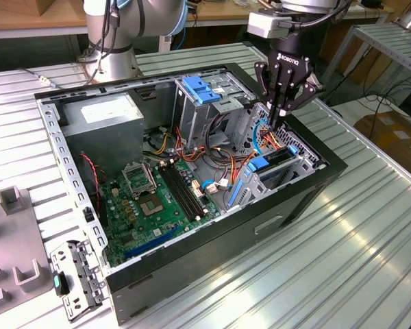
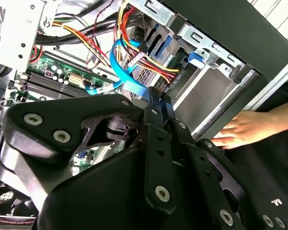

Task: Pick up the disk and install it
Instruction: 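Insert the second disk wire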

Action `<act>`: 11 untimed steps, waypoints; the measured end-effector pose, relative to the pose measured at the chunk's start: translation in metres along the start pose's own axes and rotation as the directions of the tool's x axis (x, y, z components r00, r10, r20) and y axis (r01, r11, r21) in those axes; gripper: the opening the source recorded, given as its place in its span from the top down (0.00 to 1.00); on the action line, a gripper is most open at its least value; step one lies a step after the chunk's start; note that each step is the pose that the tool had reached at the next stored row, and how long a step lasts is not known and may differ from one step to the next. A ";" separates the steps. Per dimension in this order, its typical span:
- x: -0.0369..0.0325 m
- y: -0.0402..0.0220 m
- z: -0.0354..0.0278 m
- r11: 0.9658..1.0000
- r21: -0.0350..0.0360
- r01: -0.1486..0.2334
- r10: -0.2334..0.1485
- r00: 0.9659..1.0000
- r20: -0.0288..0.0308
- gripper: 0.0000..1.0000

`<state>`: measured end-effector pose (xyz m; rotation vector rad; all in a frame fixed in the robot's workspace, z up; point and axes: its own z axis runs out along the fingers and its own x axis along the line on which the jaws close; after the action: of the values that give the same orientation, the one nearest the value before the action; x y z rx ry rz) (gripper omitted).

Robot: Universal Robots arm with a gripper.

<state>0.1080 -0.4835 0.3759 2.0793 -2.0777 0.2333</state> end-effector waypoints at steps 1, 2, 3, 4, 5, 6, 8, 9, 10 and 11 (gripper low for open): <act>0.0029 0.0005 0.0009 1.000 0.000 0.001 -0.001 1.000 0.007 0.84; 0.0057 0.0010 0.0019 1.000 0.000 0.001 -0.001 1.000 0.012 0.84; 0.0104 0.0020 0.0036 1.000 0.001 0.003 -0.003 1.000 0.018 0.84; 0.0139 0.0028 0.0050 1.000 0.002 0.005 -0.005 1.000 0.022 0.84; 0.0168 0.0037 0.0063 1.000 0.002 0.007 -0.007 1.000 0.024 0.84; 0.0183 0.0043 0.0071 1.000 0.003 0.008 -0.008 1.000 0.025 0.84; 0.0209 0.0061 0.0090 1.000 0.004 0.011 -0.011 1.000 0.028 0.84; 0.0219 0.0071 0.0097 1.000 0.005 0.012 -0.012 1.000 0.028 0.84; 0.0224 0.0085 0.0105 1.000 0.006 0.013 -0.013 1.000 0.028 0.84; 0.0227 0.0101 0.0108 1.000 0.008 0.014 -0.014 1.000 0.028 0.84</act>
<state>0.0977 -0.5081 0.3712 2.1125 -2.0810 0.2112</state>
